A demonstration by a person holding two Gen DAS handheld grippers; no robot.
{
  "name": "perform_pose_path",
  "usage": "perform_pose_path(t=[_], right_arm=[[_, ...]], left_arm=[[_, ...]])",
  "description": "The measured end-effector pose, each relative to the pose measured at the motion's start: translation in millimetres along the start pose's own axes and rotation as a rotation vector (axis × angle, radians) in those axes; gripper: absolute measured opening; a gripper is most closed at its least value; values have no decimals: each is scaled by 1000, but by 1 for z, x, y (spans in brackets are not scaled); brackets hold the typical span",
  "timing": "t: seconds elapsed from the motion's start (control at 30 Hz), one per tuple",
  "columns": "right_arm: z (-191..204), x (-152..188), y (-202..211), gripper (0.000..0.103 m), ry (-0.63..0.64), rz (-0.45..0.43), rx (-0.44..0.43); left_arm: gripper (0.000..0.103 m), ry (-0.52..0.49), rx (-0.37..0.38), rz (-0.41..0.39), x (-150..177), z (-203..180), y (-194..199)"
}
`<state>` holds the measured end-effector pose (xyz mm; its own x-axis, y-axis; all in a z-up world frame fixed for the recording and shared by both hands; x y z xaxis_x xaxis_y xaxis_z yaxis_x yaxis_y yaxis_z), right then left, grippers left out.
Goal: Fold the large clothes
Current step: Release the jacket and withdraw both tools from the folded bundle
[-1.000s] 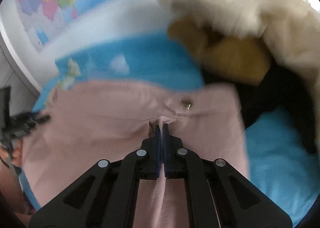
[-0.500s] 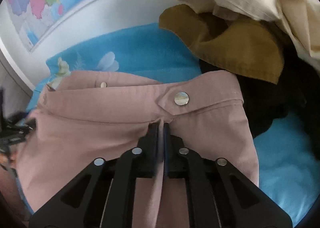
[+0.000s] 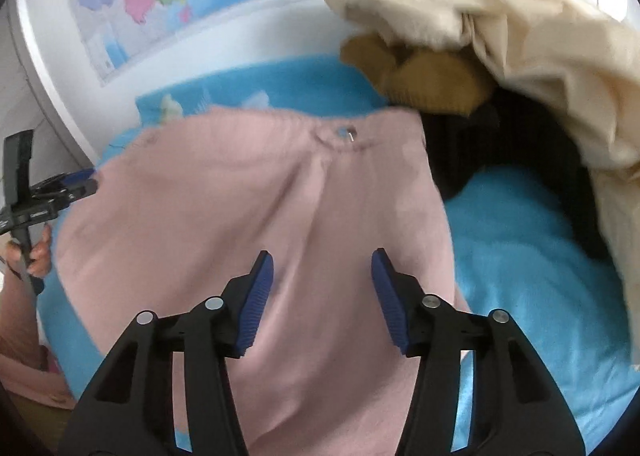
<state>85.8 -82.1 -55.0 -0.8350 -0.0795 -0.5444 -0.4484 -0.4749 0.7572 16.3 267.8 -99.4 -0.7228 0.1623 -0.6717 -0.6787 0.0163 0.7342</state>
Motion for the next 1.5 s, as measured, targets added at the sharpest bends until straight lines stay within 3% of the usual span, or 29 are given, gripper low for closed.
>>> perform_pose_path(t=[0.07, 0.2, 0.23, 0.3, 0.37, 0.5, 0.7, 0.77, 0.83, 0.9, 1.03, 1.2, 1.5], right_arm=[[-11, -4, -15, 31, -18, -6, 21], [-22, -12, -19, 31, -126, 3, -46], [-22, -12, -16, 32, -138, 8, -44], [-19, -7, -5, 45, -149, 12, -51], [-14, -2, 15, 52, -143, -8, -64], [-3, 7, 49, 54, -120, -31, -113], [21, 43, 63, 52, -25, -11, -124], [20, 53, 48, 52, -16, 14, -84], [9, 61, 28, 46, -42, 48, -59], [0, 63, 20, 46, -112, 38, -113], [-1, 62, 25, 46, -166, 48, -128], [9, 64, 44, 59, -155, 33, -139], [11, 78, 72, 67, -212, 49, -242]], left_arm=[[74, 45, -9, 57, 10, 11, -21], [75, 130, 25, 63, 16, 26, -35], [75, 127, 14, 63, 15, 25, -32], [75, 121, -16, 50, 15, 24, -22], [75, 121, -48, 27, 18, 26, -4], [75, 143, -74, -37, 26, 28, 33], [75, 92, -11, -76, 45, 0, 59], [75, 78, 3, -41, 56, -10, 48], [78, 104, 28, 0, 65, -11, 33], [79, 164, 47, 20, 70, -6, 26], [79, 129, -19, 32, 64, -11, 33], [78, 88, -98, 41, 63, -20, 41], [79, 114, -114, 44, 75, -31, 65]])
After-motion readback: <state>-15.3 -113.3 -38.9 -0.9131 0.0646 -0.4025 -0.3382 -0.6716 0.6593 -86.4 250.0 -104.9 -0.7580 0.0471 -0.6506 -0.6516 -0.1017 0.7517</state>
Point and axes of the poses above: each gripper's, at about its wrist camera, not at the fingertips, and y roughly against the way its jaws point, z to its left, x to its underside, the point moved 6 cm from there along -y, roughly the way its jaws point, and after that the axes turned 14 degrees about -y, right-handed, at the moved point
